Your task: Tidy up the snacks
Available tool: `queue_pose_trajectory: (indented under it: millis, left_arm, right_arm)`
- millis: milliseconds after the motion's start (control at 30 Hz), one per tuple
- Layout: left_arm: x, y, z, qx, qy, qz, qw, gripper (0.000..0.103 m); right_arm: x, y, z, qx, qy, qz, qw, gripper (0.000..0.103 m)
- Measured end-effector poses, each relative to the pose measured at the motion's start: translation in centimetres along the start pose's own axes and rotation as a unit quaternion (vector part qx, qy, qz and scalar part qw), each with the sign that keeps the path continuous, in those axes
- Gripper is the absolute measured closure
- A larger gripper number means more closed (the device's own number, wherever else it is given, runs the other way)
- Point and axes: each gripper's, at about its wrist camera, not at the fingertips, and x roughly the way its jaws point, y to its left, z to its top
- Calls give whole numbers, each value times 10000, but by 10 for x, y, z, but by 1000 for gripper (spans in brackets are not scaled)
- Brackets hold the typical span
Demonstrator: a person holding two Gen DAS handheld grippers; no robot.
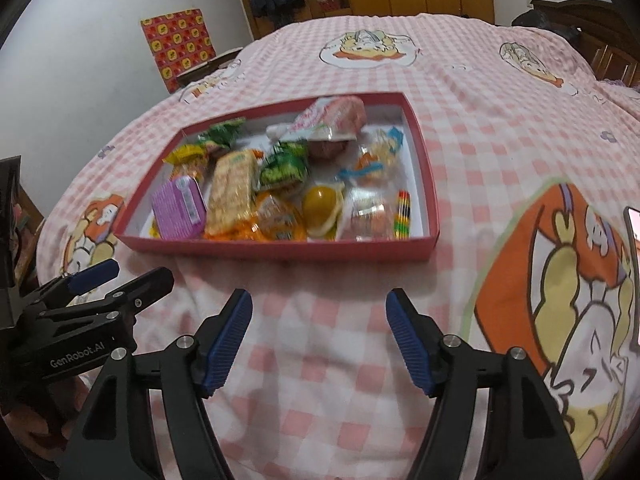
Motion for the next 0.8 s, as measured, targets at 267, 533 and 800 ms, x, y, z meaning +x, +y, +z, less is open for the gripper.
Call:
queue_pose_trajectory:
  millis: [267,533,800]
  left_arm:
    - [19,0,-9,-9,191,103,9998,10]
    - [22,1,-12,-35,190,90,9998,10]
    - [22,3,-11,-62,184,59,9998,10]
  right_arm:
    - [17,-6,-9,193,203,-66,9996,32]
    - [19,-4,-12,162,145,-125,9997,31]
    - [21,-3,-12,134,129,-142,9997,30]
